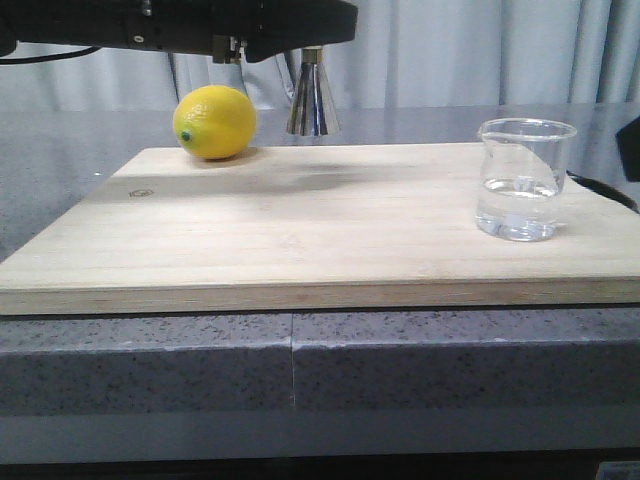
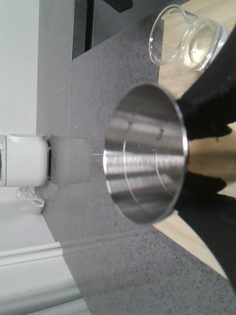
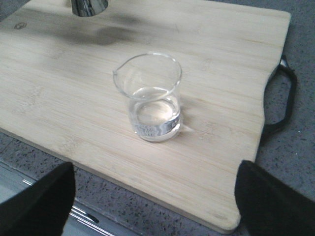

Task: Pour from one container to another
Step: 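Reach the right gripper to the glass beaker and grasp it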

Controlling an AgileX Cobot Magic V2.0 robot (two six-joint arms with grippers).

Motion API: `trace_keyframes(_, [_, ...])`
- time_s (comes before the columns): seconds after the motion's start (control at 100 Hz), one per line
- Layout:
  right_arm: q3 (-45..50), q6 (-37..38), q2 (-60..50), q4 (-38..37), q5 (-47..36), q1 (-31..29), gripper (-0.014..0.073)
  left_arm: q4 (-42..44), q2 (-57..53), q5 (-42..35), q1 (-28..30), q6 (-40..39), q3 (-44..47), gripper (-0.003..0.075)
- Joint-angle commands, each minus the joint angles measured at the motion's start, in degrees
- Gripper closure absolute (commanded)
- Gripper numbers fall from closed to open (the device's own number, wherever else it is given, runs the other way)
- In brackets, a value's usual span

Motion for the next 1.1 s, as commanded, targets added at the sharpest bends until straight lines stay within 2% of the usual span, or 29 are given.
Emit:
trace_keyframes(0.0, [-1.6, -0.4, 2.2, -0.3, -6.5, 0.5, -0.0006, -5.3, -3.4, 6.0, -0.5, -0.4, -1.7, 0.0459])
trace_keyframes(0.25, [-1.5, -0.4, 7.7, -1.2, -15.2, 1.7, -0.0005, -5.3, -3.4, 6.0, -0.5, -0.4, -1.7, 0.0459])
trace_keyframes(0.49, [3.0, -0.3, 11.5, -4.2, -33.6, 4.5, -0.0005, -5.3, -3.4, 6.0, -0.5, -0.4, -1.7, 0.0459])
trace_keyframes(0.64, [5.0, -0.3, 14.7, -4.2, -40.8, 4.5, -0.0005, -5.3, -3.4, 6.0, -0.5, -0.4, -1.7, 0.0459])
trace_keyframes(1.09, [5.5, 0.1, 26.8, -4.2, -54.5, 8.0, -0.0005, -5.3, -3.4, 6.0, -0.5, -0.4, -1.7, 0.0459])
